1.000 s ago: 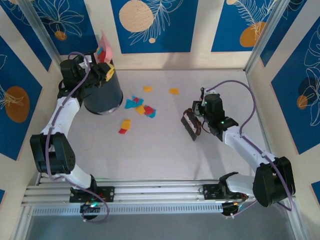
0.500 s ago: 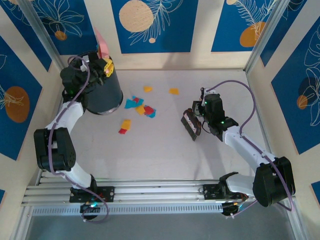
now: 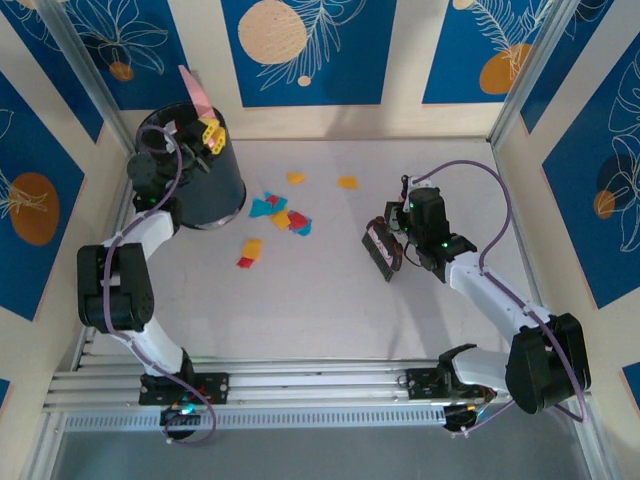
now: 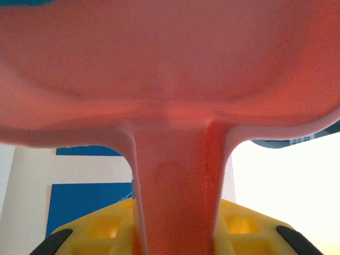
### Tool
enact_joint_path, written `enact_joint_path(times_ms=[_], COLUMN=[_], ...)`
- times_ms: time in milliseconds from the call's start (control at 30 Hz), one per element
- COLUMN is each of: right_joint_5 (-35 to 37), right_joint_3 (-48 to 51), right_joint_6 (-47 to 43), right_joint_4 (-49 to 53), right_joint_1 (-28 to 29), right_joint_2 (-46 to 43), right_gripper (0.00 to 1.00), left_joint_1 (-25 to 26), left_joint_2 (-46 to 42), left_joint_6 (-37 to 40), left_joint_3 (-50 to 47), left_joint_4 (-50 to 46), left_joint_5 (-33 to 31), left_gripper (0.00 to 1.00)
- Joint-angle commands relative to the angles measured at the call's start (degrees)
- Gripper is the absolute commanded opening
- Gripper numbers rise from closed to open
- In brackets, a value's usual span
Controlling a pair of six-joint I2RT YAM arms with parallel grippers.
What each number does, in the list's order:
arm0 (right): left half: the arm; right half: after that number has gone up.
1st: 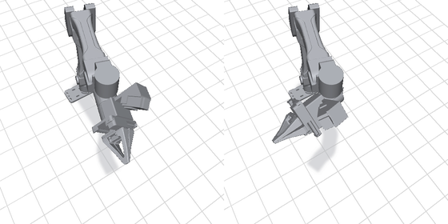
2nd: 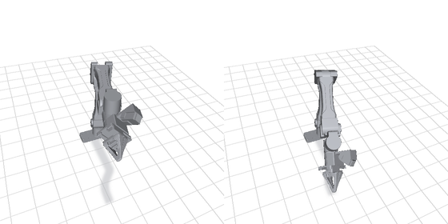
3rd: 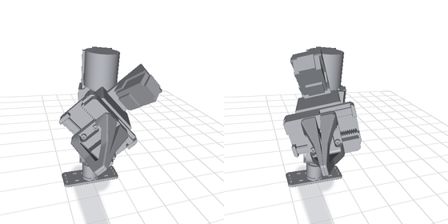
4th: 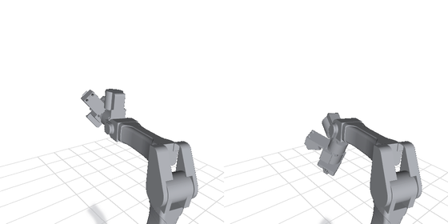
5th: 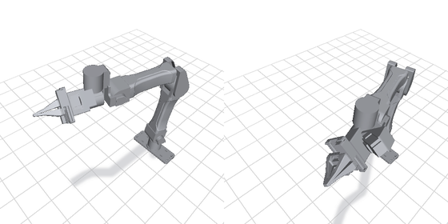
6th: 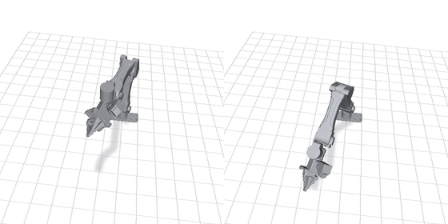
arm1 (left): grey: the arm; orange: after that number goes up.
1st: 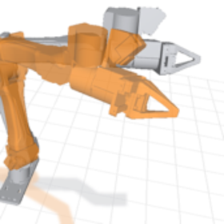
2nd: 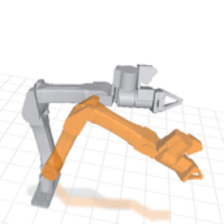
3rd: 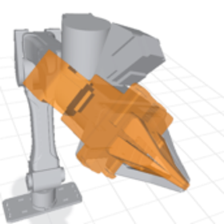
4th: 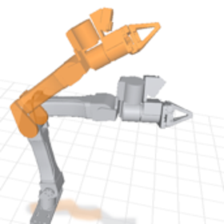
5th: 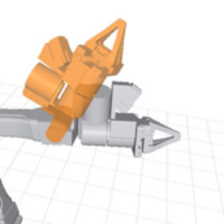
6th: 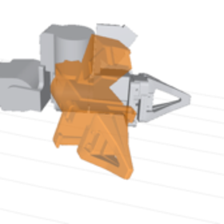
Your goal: Sweep away the paper scraps from the table
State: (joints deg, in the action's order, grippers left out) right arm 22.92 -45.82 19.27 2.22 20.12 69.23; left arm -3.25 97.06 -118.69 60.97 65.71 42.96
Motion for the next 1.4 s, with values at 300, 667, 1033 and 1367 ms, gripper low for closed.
enact_joint_path(times_ms=[300, 667, 1033, 1367], right_joint_5=[-0.34, 0.03, 0.16, -0.13], right_joint_3=[-1.37, -1.20, -1.08, -0.98], right_joint_6=[1.21, 1.11, 1.00, 1.02], right_joint_4=[-1.21, -0.81, -0.73, -0.73], right_joint_1=[0.19, 0.18, 0.18, 0.01], right_joint_2=[0.46, 0.39, 0.38, 0.11], right_gripper=[0.00, 0.00, 0.00, 0.00], left_joint_1=[1.63, 2.02, 2.02, 2.02], left_joint_2=[1.68, 1.46, -3.25, -10.22], left_joint_6=[-14.43, -9.13, 5.22, 34.03], left_joint_3=[-1.58, -0.20, 0.84, 5.72], left_joint_4=[14.88, 10.60, -5.73, -37.13], left_joint_5=[-6.40, -2.73, 3.07, 8.96], left_gripper=[0.00, 0.00, 0.00, 0.00])
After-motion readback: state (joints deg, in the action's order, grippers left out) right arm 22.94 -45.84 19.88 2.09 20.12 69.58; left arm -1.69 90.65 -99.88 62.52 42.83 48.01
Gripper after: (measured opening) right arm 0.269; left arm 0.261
